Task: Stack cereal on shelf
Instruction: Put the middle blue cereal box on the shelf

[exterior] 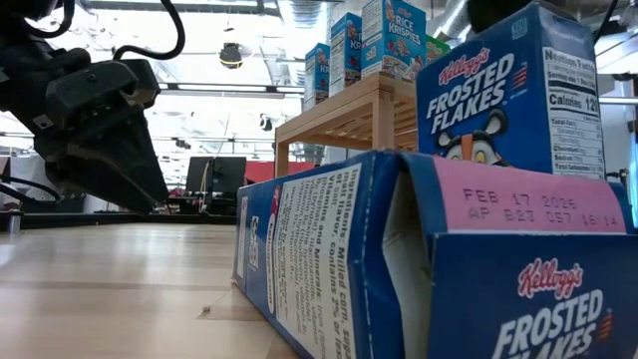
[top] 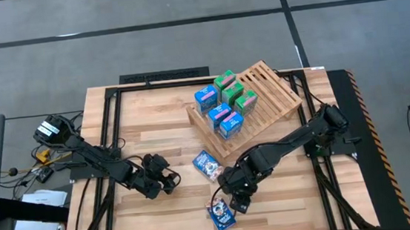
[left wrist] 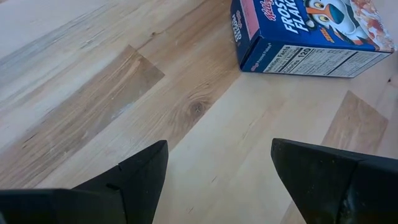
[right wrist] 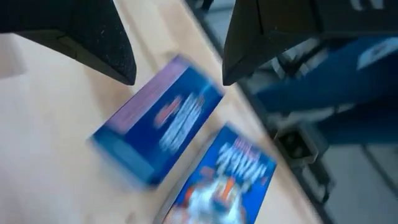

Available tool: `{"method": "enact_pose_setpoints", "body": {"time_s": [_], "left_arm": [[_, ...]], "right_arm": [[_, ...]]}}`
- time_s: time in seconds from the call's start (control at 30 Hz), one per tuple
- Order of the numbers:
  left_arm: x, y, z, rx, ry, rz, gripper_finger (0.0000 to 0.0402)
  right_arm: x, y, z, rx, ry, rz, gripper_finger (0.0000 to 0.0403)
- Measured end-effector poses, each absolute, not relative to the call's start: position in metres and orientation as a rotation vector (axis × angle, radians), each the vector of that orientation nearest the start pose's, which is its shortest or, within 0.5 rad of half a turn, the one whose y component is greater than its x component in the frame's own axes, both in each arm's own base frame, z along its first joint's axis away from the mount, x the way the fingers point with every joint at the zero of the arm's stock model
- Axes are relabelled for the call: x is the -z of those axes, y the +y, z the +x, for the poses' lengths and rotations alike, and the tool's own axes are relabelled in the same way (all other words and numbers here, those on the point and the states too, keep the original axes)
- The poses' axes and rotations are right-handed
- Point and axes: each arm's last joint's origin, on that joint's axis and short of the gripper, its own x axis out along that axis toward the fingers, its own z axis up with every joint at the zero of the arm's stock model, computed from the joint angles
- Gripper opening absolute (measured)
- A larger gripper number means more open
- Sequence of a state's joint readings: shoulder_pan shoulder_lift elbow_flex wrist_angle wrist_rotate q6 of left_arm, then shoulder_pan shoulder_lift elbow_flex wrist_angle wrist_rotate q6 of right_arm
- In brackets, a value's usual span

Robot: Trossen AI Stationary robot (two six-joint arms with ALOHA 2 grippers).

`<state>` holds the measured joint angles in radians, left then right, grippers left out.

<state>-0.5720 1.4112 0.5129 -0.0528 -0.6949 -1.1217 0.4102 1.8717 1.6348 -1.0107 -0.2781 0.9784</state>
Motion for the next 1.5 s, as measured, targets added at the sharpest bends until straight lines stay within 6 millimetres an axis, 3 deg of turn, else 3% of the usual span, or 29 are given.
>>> {"method": "enact_pose_setpoints", "body": {"time_s": [0.1,0.3,0.5,0.77,1.07,1.5], "left_arm": [[-0.137,-0.109,0.203,-0.503,0.588,-0.502,0.0276],[-0.137,-0.109,0.203,-0.503,0.588,-0.502,0.0276],[-0.137,-0.109,0.203,-0.504,0.587,-0.502,0.0276],[-0.137,-0.108,0.203,-0.521,0.567,-0.501,0.0276],[-0.137,-0.108,0.204,-0.525,0.561,-0.516,0.0276],[-0.137,-0.108,0.203,-0.523,0.565,-0.521,0.0276]], "right_arm": [[-0.266,0.156,0.345,0.045,1.491,0.766,0.0265],[-0.267,0.149,0.337,0.218,1.525,0.789,0.0265],[-0.267,0.162,0.332,0.142,1.538,0.737,0.0265],[-0.278,0.166,0.341,0.091,1.446,0.768,0.0265],[-0.287,0.147,0.344,0.085,1.459,0.713,0.0266],[-0.285,0.140,0.351,0.057,1.447,0.714,0.0266]]}}
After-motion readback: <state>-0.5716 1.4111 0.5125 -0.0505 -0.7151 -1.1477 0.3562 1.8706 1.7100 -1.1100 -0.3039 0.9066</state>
